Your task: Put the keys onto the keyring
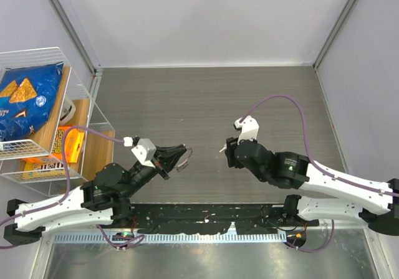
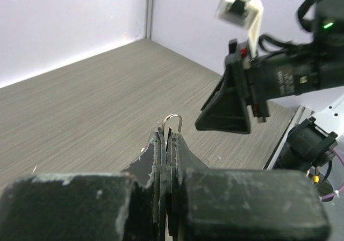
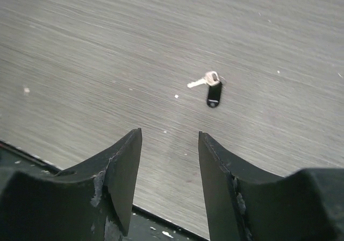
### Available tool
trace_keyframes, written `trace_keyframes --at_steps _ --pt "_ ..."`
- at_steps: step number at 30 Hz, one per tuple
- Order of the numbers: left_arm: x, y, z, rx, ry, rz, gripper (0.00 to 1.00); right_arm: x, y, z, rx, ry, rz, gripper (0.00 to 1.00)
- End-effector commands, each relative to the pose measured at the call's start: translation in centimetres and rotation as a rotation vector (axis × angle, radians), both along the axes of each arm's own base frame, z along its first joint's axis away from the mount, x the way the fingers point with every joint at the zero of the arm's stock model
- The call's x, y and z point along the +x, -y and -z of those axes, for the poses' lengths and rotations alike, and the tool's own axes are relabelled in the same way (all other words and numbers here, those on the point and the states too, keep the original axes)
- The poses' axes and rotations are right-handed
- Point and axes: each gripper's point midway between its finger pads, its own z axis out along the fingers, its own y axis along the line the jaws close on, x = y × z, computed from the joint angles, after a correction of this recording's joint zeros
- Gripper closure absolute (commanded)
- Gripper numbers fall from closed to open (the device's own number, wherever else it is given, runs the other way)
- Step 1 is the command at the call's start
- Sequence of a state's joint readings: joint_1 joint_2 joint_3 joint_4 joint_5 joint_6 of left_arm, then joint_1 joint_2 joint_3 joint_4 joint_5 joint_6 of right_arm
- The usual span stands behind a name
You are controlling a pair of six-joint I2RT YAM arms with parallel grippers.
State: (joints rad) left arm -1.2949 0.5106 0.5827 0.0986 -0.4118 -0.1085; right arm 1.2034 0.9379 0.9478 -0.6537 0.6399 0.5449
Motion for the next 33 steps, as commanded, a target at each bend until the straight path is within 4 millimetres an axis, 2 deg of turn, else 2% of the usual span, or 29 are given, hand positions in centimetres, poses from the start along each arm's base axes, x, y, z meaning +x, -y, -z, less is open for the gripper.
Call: trace_keyframes --at_steps 1,7,12,16,21,25,33 --pt "0.2 -1.0 -0.7 -0.046 -0.02 -0.033 1.0 1.7 0.0 2.5 -0.014 -0.066 0.031 0.47" --pt "0.0 -1.3 0.2 -0.047 -0.041 -0.028 1.0 4.6 -0.2 6.6 -0.056 -0.138 0.022 0.46" --pt "0.0 -1.6 0.7 -0.035 -0.05 -0.03 1.0 6.7 0.6 9.9 -0.109 -0.188 0.015 0.45" --pt "-0.2 -1.6 1.0 -0.027 -0.051 -0.021 1.0 8.4 1.3 11.1 -0.115 -0.196 0.026 0.43" --pt "-0.4 -1.3 1.4 -0.02 -0.052 -0.005 1.0 10.7 1.2 12.1 -0.117 -0.185 -0.017 0.34" --pt "-0.6 -1.3 1.4 -0.022 -0.051 0.005 1.0 11.7 1.4 13.3 -0.08 -0.196 -0.044 0.3" --pt "-0.7 -1.3 1.7 -0.018 -0.051 0.012 1.0 12.5 0.7 16.1 -0.085 -0.252 -0.14 0.3"
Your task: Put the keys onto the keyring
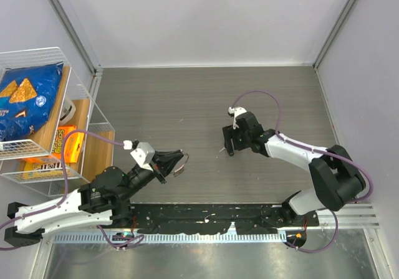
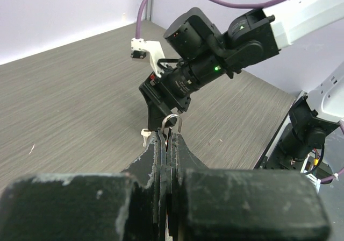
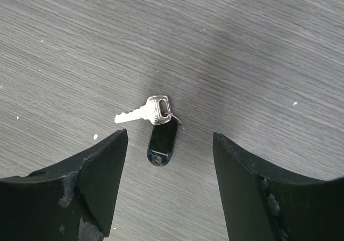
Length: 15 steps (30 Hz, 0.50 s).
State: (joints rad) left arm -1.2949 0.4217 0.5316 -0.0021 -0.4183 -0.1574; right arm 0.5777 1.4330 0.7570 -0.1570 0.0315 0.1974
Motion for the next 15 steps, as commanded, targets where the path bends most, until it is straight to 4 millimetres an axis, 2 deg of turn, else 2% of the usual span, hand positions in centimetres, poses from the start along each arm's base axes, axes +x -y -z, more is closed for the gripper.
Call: trace_keyframes --at_steps 1,15 --pt "-0.2 0.1 -1.0 -0.048 0.005 0.014 1.0 1.2 -2.0 -0.4 0.06 0.051 -0.082 0.3" --pt "-0.3 0.0 -0.9 -0.057 0.0 0.017 1.0 1.9 -1.6 1.7 0.028 0.027 -0.043 0.37"
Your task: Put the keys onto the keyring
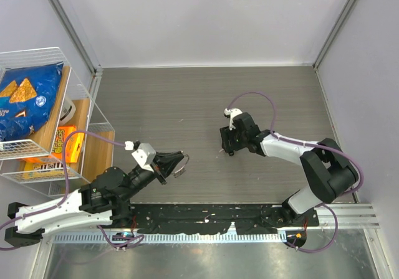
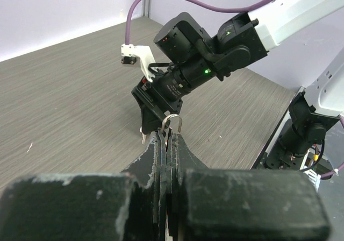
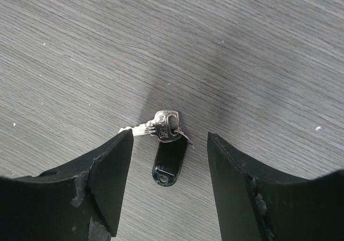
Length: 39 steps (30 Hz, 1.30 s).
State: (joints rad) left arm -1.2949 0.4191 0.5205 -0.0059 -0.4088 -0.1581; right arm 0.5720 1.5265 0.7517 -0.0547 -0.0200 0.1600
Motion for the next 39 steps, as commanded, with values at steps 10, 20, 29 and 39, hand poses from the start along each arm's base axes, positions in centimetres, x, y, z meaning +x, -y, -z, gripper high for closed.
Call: trace_keyframes --at_steps 10,20,29,39 --pt "-0.2 -0.2 -1.3 -0.062 0.002 0.005 1.0 0.1 0.2 1.3 0.017 -0.023 0.042 0.48" --pt "-0.2 -0.1 -1.3 -0.06 0.0 0.009 1.0 0.1 0.1 1.5 0.035 -0.015 0.042 0.64" --pt "-0.2 -0.1 -1.4 -0.059 0.001 0.005 1.0 -0.4 0.4 1.2 0.038 -0.015 0.047 0.67" --pt "-0.3 0.2 -1.6 -0.058 -0.002 0.018 1.0 -0.5 1.6 0.5 0.023 0.016 0.097 0.8"
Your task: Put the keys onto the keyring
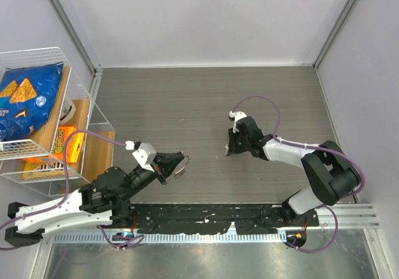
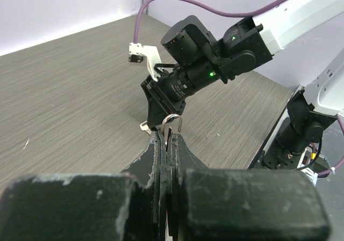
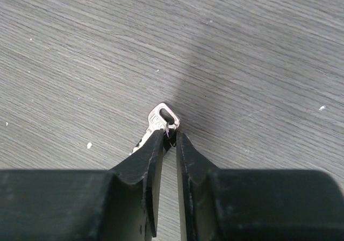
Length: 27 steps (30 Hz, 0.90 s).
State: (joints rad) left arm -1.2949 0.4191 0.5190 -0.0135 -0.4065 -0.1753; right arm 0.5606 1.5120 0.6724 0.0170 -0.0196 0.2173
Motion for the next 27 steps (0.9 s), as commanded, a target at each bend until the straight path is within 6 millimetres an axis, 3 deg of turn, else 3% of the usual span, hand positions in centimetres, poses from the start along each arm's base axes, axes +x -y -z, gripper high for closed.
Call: trace_keyframes --at_steps 1,6,14,18,27 --pt "-0.2 0.2 -1.9 -0.056 0.013 0.012 1.0 0.2 0.8 -0.8 -0.01 0.028 0.045 0.82" --pt "-0.2 0.4 -1.9 -0.056 0.014 0.018 1.0 -0.3 0.9 -0.8 0.002 0.023 0.046 0.94" --pt "-0.3 0.5 -1.9 -0.059 0.013 0.028 1.0 -0.7 1.0 -1.6 0.021 0.043 0.042 0.94" --pt "-0.6 0.6 -2.1 -0.062 0.016 0.045 1.0 -1.5 0.9 -3.2 0.036 0.07 0.024 0.94" --pt "-1.0 1.0 -2.2 -0.047 0.016 0.075 1.0 -4.9 -1.9 -9.6 0.175 0.179 -0.191 0.94"
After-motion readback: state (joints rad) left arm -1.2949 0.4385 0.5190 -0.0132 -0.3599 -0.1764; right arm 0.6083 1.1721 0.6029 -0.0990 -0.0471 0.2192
